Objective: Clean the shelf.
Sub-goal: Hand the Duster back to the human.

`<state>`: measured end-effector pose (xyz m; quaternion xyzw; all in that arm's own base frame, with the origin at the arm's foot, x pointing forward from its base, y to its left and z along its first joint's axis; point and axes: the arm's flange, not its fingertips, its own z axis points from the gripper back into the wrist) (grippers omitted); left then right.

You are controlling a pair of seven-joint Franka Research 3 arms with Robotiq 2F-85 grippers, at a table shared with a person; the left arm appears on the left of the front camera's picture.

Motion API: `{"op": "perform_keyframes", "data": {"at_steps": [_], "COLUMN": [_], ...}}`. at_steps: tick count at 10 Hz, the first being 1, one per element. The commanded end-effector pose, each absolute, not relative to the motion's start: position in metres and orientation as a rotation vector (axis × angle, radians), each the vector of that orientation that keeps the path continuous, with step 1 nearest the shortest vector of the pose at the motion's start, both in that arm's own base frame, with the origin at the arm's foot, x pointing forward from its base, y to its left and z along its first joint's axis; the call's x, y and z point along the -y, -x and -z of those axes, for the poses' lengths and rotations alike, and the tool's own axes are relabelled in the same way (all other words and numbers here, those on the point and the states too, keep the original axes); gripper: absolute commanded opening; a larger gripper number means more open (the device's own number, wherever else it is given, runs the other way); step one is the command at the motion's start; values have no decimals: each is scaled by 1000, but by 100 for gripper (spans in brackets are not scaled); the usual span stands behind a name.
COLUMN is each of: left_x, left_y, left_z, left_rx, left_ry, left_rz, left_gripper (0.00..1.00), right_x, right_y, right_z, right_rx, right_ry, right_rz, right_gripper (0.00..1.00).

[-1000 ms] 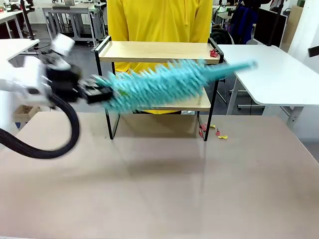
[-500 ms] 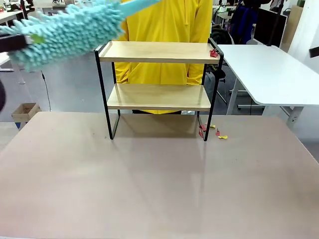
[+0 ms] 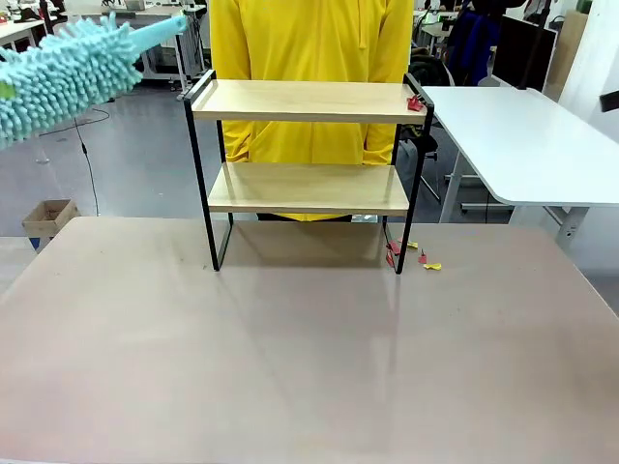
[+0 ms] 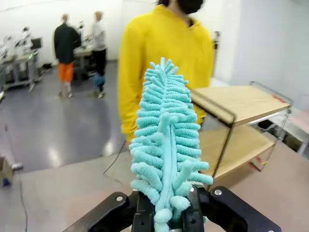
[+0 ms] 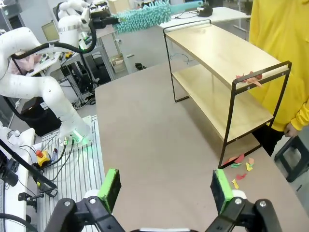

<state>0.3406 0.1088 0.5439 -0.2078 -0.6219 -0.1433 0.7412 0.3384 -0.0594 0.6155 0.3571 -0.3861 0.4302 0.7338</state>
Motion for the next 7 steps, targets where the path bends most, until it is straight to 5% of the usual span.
{"op": "perform_keyframes", "data": {"at_steps": [1,6,7], "left_x": [-88,-42,-63], "left_y": [-350,-332,-379], "left_z": [-513,-443,-466], "left_rx": [1312,1268,1196], "left_ry": [395,251,305], "left_rz": [199,89,98], "left_gripper": [17,17,17], "right_x": [60,60,60], "right_y": [-339,-339,-339], "right_z": [-617,-617,-617], "right_rx": [870,870,870], "right_ry": [-788,-788,-788], "right_rz": [-966,-966,-966], "right_gripper": [100,100,100]}}
